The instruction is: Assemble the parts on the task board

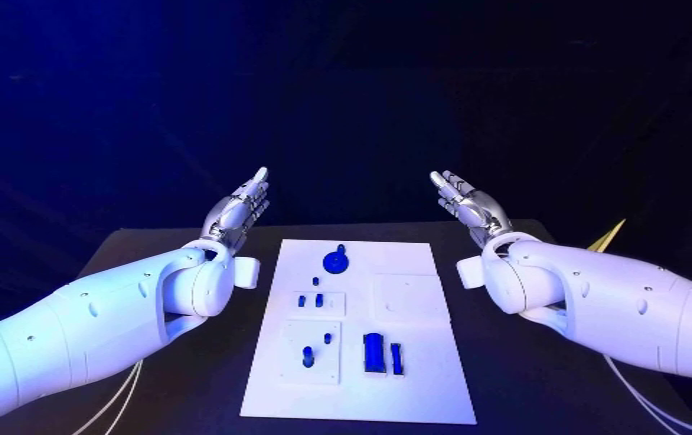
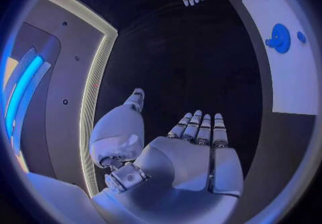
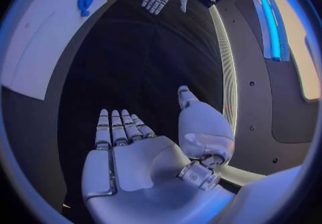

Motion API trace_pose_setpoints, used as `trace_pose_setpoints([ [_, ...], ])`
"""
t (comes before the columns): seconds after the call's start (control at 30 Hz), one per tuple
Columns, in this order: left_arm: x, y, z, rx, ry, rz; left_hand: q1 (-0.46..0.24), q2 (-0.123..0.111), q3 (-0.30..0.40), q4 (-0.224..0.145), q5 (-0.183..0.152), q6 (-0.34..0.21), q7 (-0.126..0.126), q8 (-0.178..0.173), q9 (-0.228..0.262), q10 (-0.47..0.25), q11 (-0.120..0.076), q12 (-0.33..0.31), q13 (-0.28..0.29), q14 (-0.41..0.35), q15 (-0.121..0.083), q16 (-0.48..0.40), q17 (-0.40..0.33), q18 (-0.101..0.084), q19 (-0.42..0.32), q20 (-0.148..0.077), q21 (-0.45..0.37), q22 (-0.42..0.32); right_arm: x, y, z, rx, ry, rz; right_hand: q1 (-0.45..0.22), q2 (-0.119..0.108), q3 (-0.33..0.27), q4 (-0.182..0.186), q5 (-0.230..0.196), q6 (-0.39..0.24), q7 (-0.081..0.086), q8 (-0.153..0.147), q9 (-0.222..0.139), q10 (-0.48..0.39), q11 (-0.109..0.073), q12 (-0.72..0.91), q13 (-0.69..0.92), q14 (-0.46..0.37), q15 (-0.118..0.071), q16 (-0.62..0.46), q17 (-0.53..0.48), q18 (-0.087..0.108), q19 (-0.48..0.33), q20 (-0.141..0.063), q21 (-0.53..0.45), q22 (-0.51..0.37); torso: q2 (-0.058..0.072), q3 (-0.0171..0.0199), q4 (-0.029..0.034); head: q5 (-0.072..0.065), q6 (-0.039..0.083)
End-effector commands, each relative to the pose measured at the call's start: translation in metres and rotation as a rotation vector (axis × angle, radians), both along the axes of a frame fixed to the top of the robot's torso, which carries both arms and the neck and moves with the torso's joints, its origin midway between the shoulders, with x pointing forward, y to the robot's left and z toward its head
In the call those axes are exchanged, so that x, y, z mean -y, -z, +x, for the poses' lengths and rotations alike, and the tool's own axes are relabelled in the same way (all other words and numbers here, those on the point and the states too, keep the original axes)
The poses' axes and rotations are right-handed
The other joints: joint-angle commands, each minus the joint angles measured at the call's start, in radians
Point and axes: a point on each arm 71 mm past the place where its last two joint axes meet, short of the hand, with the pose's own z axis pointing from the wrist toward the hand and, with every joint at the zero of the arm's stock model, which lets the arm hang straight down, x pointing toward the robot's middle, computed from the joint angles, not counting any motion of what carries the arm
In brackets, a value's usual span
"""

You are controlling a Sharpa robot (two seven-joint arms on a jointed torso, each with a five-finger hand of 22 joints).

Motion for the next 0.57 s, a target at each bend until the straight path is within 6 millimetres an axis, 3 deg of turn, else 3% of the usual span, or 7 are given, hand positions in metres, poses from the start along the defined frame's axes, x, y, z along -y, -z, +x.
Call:
trace_pose_setpoints([
  [0.03,0.013,0.001,-0.011,0.0,-0.031,0.011,-0.557,0.018,-0.103,-0.013,-0.04,-0.123,-0.026,-0.035,-0.055,-0.202,-0.03,-0.025,-0.02,-0.113,-0.021,-0.059,-0.042,-0.067,-0.114,-0.038,-0.045,-0.044,-0.019,0.002,-0.017,0.0,0.033,0.077,-0.509,0.021,-0.095,-0.041,-0.029,-0.1,-0.028,-0.051,-0.056,-0.15,-0.028,-0.05,-0.047,-0.118,-0.017,-0.071,-0.066,-0.059,-0.148,-0.036,-0.031,-0.076,-0.029,0.0142,0.0131,0.007,0.016],
  [0.33,0.044,0.001,-0.047,-0.02,-0.107,0.042,-0.557,0.018,-0.103,-0.013,-0.04,-0.123,-0.026,-0.035,-0.055,-0.202,-0.03,-0.025,-0.02,-0.113,-0.021,-0.059,-0.042,-0.067,-0.114,-0.038,-0.045,-0.044,-0.046,0.003,-0.047,-0.026,0.091,0.192,-0.509,0.021,-0.095,-0.041,-0.029,-0.1,-0.028,-0.051,-0.056,-0.15,-0.028,-0.05,-0.047,-0.118,-0.017,-0.071,-0.066,-0.059,-0.148,-0.036,-0.031,-0.076,-0.031,0.0148,0.0136,0.007,0.017],
  [0.57,0.051,0.001,-0.057,-0.024,-0.126,0.051,-0.557,0.018,-0.103,-0.013,-0.04,-0.123,-0.026,-0.035,-0.055,-0.202,-0.03,-0.025,-0.02,-0.113,-0.021,-0.059,-0.042,-0.067,-0.114,-0.038,-0.045,-0.044,-0.047,0.003,-0.048,-0.027,0.093,0.196,-0.509,0.021,-0.095,-0.041,-0.029,-0.1,-0.028,-0.051,-0.056,-0.15,-0.028,-0.05,-0.047,-0.118,-0.017,-0.071,-0.066,-0.059,-0.148,-0.036,-0.031,-0.076,-0.031,0.0148,0.0136,0.007,0.017],
])
